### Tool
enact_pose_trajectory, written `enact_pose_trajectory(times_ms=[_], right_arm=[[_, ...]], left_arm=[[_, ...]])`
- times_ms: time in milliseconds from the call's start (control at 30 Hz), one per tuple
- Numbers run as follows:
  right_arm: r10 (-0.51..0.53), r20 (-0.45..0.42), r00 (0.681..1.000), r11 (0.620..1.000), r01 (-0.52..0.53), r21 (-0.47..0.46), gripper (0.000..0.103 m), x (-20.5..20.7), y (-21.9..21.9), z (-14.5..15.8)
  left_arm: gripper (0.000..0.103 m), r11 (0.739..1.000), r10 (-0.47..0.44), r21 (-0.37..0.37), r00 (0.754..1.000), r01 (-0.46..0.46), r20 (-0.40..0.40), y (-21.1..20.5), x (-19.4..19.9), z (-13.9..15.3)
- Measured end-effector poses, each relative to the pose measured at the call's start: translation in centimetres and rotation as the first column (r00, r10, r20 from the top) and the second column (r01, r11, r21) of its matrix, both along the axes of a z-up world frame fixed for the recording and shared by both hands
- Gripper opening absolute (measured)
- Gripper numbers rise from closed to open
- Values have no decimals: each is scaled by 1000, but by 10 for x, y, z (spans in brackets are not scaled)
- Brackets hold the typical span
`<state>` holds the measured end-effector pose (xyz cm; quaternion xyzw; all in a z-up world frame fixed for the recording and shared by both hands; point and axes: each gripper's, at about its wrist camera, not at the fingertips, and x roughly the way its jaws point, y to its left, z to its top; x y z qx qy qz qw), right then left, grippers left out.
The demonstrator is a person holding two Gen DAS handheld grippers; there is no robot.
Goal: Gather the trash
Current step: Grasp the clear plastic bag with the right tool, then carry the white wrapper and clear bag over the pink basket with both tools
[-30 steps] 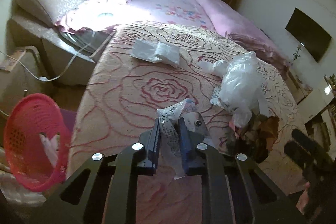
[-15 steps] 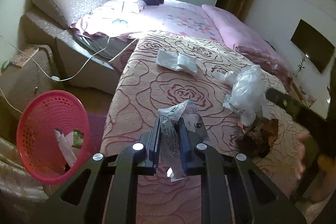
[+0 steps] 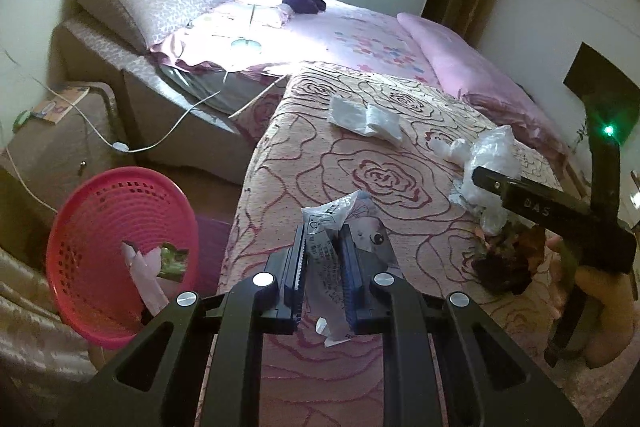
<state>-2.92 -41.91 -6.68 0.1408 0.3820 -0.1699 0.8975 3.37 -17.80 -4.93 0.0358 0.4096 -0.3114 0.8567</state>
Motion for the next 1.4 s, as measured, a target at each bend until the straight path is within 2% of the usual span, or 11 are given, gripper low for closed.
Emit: enact_pose_trajectory(times_ms=[133,333,467,700,933,1167,1400], right_arm=[[3,39,999,1000,-3,1,50,-5,4,14],[27,112,993,999,-30,18,50,-18,14,40],[59,132,989,998,-63,27,50,-26,30,45],[107,133,985,993,-113,42,50,-27,55,43],[159,118,980,986,-164,42,50,-18,83,39],[213,95,973,975,-217,43,50,0,110,35],[274,77,959,958,-278,62,50,22,138,31]], left_arm=[[15,1000,9,-13,1000,-9,11,7,-1,7],[15,999,23,-31,999,-22,30,18,-1,18],[15,999,31,-35,998,-30,45,24,-3,25],[15,998,54,-25,996,-53,65,40,-3,33],[15,994,112,8,989,-113,93,72,8,38],[15,971,234,15,966,-238,113,113,26,39],[15,952,300,36,951,-303,82,135,45,24]])
